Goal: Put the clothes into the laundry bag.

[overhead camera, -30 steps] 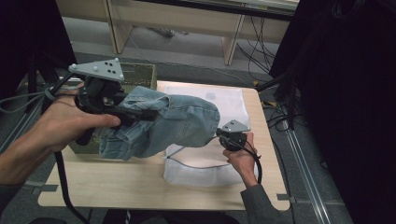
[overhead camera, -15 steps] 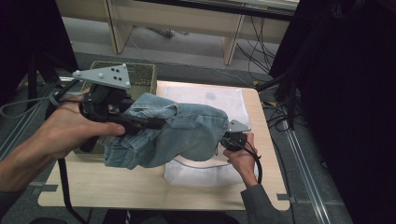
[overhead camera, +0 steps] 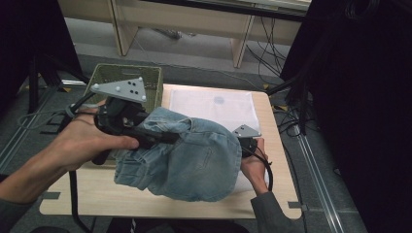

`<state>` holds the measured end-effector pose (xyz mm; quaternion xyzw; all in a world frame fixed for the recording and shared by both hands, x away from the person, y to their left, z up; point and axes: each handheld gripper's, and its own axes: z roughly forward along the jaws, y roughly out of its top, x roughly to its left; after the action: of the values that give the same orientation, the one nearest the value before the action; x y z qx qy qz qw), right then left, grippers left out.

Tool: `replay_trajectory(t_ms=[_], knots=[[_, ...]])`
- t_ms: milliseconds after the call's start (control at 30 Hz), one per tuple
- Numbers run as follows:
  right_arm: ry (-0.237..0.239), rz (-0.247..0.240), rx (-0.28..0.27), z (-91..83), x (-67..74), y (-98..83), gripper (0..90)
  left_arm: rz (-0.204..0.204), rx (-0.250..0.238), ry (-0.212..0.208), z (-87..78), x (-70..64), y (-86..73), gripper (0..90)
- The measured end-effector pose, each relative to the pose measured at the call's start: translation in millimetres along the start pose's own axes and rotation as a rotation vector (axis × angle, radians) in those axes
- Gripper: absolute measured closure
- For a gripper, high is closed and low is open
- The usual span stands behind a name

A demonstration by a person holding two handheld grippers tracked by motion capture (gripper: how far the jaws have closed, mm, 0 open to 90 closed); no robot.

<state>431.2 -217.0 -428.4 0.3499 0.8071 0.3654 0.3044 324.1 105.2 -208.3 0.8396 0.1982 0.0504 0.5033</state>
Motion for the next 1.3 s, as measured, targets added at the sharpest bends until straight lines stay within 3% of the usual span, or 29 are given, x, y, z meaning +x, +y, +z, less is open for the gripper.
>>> replay_trajectory(t_ms=[200,467,600,667,833,867,933,1067,1133,1200,1267,1300], knots=[[-0.005,0.003,-0.007,-0.1,0.3,0.1,90.0,-0.012,0.023,-0.005,19.1,7.1,-14.8,60.8],[-0.002,-0.002,-0.003,0.2,1.9,0.8,90.0,-0.05,0.05,-0.012,53.8,28.3,-44.8,60.5],[-0.008,-0.004,-0.02,0.6,1.3,0.8,90.0,-0.043,0.082,0.012,73.3,36.4,-61.6,60.2],[-0.008,0.005,-0.014,-0.7,1.3,1.3,90.0,-0.056,0.08,0.004,84.0,38.2,-70.9,60.1],[-0.002,-0.018,-0.017,-1.0,5.6,4.4,90.0,-0.042,0.122,0.029,113.6,44.0,-93.4,59.9],[-0.002,-0.018,-0.017,-1.0,5.6,4.4,90.0,-0.058,0.126,0.036,120.6,44.6,-98.0,59.9],[-0.004,-0.02,-0.021,-2.0,8.9,6.4,90.0,-0.041,0.144,0.053,133.8,48.6,-104.5,59.8],[0.001,-0.056,-0.037,-3.5,11.7,9.9,90.0,-0.067,0.174,0.085,161.1,56.0,-113.1,59.2],[0.005,-0.06,-0.028,-4.4,14.4,11.8,90.0,-0.071,0.202,0.074,180.2,57.2,-118.4,58.9],[0.004,-0.063,-0.029,-4.6,14.5,11.8,90.0,-0.057,0.22,0.076,184.8,55.2,-120.3,58.9],[0.001,-0.071,-0.032,-4.0,12.4,10.5,90.0,-0.001,0.273,0.067,193.2,45.5,-125.9,58.9],[0.001,-0.071,-0.032,-4.0,12.4,10.5,90.0,-0.001,0.273,0.067,193.2,45.5,-125.9,58.9]])
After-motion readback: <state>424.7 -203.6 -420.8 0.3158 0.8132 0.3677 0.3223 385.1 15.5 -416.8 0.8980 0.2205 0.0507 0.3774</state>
